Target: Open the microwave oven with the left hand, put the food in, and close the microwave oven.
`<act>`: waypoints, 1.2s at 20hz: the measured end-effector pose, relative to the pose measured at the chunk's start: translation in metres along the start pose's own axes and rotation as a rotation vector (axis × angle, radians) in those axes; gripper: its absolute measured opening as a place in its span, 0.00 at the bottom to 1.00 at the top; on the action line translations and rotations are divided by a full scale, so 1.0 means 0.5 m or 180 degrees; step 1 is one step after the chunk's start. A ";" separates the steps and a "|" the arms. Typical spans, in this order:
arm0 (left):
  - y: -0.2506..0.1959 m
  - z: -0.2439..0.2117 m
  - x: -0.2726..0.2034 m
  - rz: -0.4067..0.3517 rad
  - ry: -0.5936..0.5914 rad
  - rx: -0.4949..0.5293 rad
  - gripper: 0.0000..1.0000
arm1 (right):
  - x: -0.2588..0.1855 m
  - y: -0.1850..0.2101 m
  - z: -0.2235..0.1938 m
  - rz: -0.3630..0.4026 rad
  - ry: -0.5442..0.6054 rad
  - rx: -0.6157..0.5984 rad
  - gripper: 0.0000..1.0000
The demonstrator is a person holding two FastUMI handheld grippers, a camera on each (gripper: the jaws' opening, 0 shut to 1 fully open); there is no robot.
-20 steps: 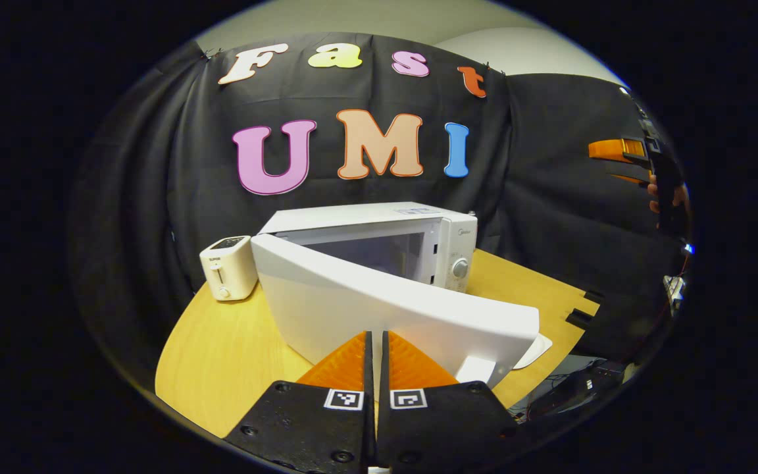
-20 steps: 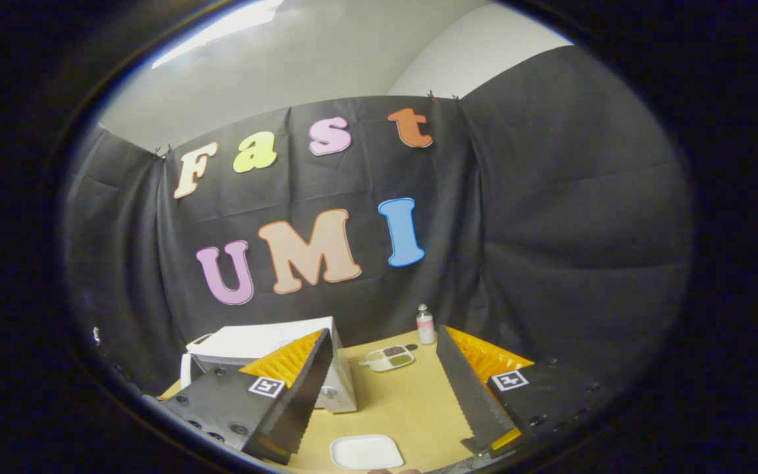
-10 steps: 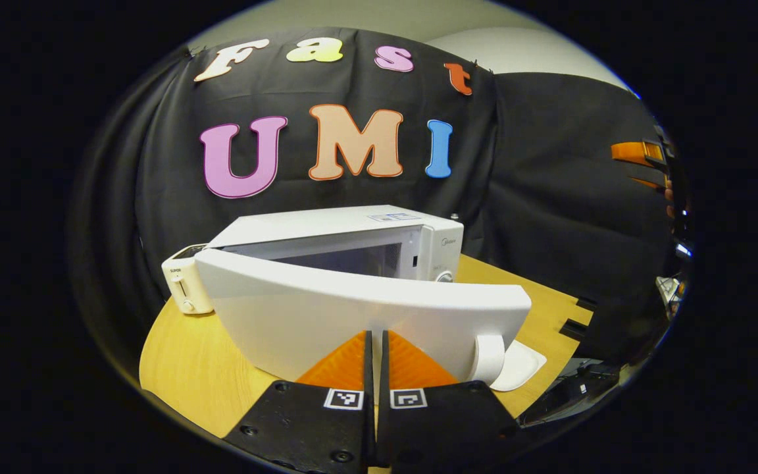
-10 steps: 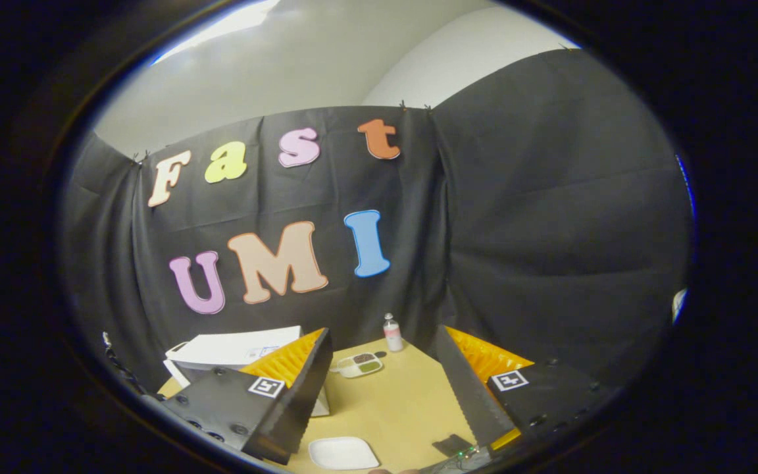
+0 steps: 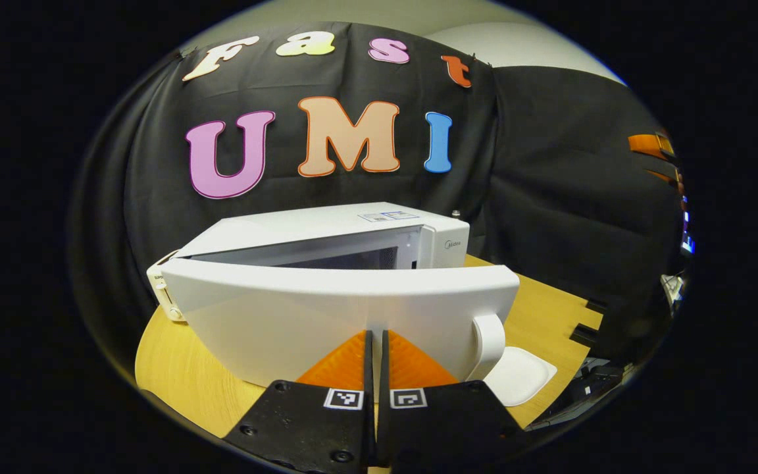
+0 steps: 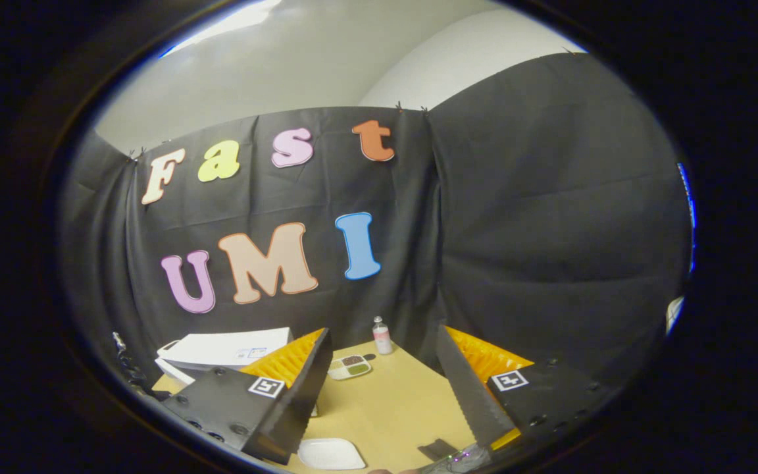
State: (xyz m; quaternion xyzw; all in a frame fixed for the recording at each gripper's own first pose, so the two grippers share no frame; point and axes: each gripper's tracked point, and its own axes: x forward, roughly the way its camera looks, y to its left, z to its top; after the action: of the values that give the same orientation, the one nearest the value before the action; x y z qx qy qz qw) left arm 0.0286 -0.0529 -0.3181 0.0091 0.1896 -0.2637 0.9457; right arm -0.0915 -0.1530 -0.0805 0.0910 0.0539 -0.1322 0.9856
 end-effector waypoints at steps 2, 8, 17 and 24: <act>-0.001 0.003 0.025 0.0015 0.0007 -0.0014 0.01 | 0.002 -0.001 0.002 0.0006 0.0027 -0.0040 0.87; 0.010 0.025 0.098 0.0095 0.0002 -0.0076 0.01 | 0.012 0.004 0.014 0.0057 0.0046 -0.0302 0.88; 0.026 0.034 0.177 0.0321 0.0023 -0.0337 0.00 | 0.034 -0.028 0.023 -0.0001 0.0059 -0.0328 0.88; -0.009 0.033 0.202 0.0289 -0.0022 -0.0329 0.01 | 0.058 -0.019 0.028 0.0076 0.0045 -0.0368 0.88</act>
State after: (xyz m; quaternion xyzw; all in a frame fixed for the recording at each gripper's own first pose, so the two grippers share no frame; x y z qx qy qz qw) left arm 0.1122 -0.1087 -0.3390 -0.0320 0.1990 -0.2104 0.9566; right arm -0.0650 -0.1721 -0.0723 0.0355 0.0673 -0.1165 0.9903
